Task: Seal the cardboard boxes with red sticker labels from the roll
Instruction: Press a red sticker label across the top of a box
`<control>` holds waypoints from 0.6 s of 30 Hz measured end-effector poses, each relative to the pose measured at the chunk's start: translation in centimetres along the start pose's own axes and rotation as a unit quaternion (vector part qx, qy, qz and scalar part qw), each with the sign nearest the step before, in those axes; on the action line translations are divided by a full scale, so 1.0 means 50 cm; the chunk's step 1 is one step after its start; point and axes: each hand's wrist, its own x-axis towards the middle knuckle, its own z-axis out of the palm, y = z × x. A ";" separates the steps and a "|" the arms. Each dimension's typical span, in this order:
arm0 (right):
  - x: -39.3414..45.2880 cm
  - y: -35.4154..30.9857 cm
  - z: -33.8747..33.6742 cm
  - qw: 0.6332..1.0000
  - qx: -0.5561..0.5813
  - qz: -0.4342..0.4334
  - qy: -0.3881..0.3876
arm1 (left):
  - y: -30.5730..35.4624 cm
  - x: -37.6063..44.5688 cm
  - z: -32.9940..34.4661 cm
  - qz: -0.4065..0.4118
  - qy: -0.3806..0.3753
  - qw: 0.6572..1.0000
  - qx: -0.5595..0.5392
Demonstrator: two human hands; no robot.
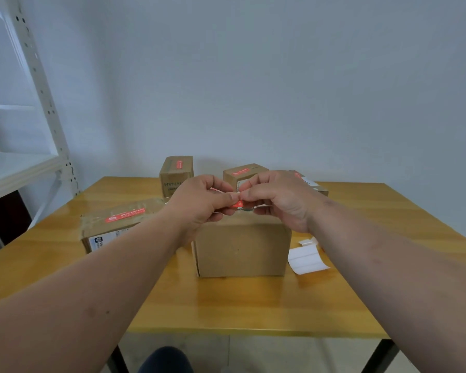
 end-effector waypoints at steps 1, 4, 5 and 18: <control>-0.001 0.000 0.000 1.000 -0.002 -0.003 0.001 | 0.001 -0.004 0.000 0.003 0.002 1.000 0.012; -0.003 0.000 0.005 1.000 0.002 -0.010 -0.002 | -0.001 -0.014 -0.003 -0.011 -0.019 1.000 -0.004; -0.004 0.000 0.006 1.000 0.007 -0.010 -0.004 | -0.002 -0.017 -0.005 -0.023 -0.033 0.999 -0.027; -0.024 0.003 0.016 0.995 -0.101 -0.012 0.005 | -0.015 -0.043 -0.013 -0.028 -0.095 0.995 -0.009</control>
